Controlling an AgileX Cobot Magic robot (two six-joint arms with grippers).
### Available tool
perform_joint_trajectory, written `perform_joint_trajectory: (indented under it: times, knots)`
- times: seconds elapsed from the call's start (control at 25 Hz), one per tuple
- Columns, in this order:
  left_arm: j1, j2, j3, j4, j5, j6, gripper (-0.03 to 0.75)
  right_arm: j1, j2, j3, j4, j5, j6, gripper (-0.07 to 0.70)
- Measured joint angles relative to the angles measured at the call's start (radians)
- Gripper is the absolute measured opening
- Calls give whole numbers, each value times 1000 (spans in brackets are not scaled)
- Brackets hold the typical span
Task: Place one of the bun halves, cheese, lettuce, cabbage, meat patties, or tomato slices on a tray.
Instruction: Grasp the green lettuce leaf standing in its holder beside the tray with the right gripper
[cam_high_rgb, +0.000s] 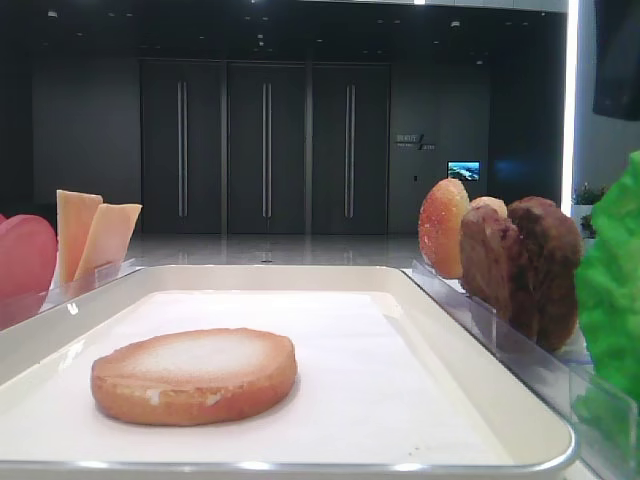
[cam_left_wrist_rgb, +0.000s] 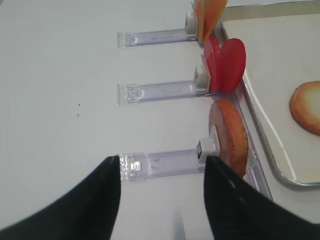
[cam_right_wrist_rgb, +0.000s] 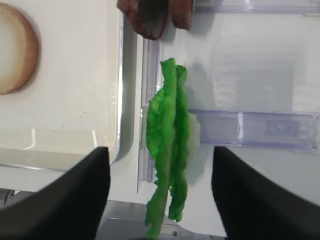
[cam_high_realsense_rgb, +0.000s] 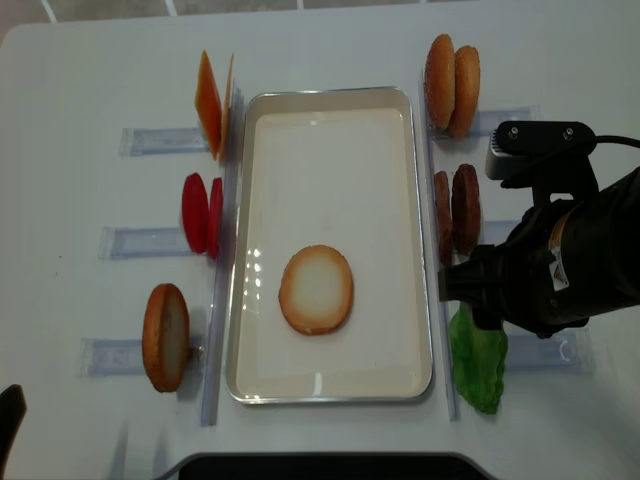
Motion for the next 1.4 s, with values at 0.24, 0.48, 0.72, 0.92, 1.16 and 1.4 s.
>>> perform_joint_trajectory:
  times: [0.24, 0.48, 0.72, 0.92, 1.16, 1.4]
  knots:
    - [0, 0, 0, 0, 0, 0, 408, -8, 0, 0, 24, 0, -19, 416]
    - [0, 0, 0, 0, 0, 0, 408, -8, 0, 0, 50, 0, -43, 416]
    - [0, 0, 0, 0, 0, 0, 408, -9, 2, 0, 50, -3, -62, 412]
    - [0, 0, 0, 0, 0, 0, 408, -9, 48, 0, 50, -9, -81, 413]
    - [0, 0, 0, 0, 0, 0, 408, -9, 67, 0, 50, -21, -89, 410]
    - [0, 0, 0, 0, 0, 0, 408, -9, 67, 0, 50, -24, -91, 287]
